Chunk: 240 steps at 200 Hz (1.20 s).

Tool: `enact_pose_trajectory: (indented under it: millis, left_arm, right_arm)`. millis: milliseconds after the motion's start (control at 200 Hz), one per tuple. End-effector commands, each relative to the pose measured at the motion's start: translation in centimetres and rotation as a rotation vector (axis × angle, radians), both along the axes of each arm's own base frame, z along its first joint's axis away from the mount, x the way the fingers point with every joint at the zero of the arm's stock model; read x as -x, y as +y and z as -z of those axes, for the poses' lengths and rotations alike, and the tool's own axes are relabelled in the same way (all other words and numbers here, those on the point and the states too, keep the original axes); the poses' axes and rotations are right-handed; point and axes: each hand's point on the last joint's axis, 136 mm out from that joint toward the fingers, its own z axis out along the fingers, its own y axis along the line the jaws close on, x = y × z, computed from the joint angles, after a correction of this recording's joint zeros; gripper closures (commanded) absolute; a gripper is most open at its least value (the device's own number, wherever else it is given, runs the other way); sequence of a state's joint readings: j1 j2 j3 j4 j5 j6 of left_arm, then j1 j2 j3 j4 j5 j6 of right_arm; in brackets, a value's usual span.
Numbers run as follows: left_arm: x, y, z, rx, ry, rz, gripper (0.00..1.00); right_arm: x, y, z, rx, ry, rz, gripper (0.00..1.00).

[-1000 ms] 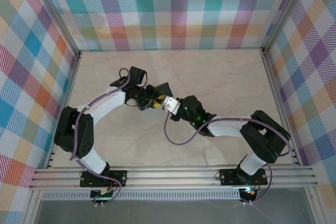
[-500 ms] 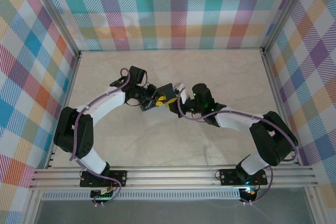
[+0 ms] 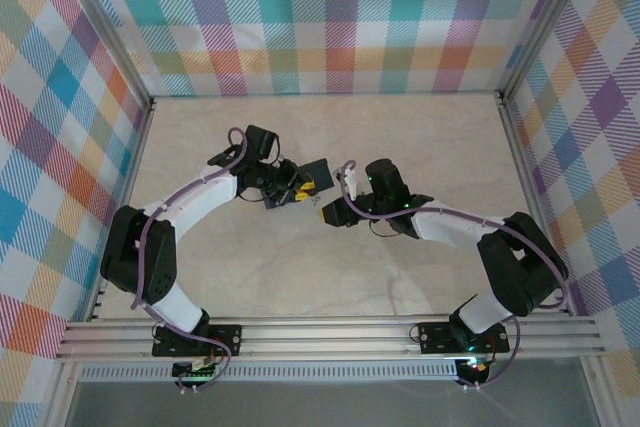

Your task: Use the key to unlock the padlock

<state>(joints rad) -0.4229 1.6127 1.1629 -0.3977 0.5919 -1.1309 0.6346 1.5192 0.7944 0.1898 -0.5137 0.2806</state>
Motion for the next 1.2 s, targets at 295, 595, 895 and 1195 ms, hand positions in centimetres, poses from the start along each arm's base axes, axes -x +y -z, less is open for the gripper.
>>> enact_pose_trajectory:
  millis: [295, 595, 895, 1195]
  left_arm:
    - [-0.7, 0.6, -2.3, -0.02, -0.064, -0.008, 0.82]
    - [-0.8, 0.5, -2.3, -0.011, -0.061, -0.008, 0.84]
    - [-0.5, 0.4, -2.7, -0.003, -0.066, 0.004, 0.85]
    - [-0.2, 0.6, -2.5, -0.012, -0.06, 0.007, 0.86]
  right_arm:
    - [-0.6, 1.3, -6.3, 0.01, -0.455, -0.059, 0.57]
    - [-1.7, 4.2, -4.7, 0.113, -0.647, -0.107, 0.56]
    - [-3.8, 4.3, -2.8, 0.206, -0.692, -0.063, 0.64]
    - [-5.8, 3.0, -3.1, 0.254, -0.74, 0.023, 0.7]
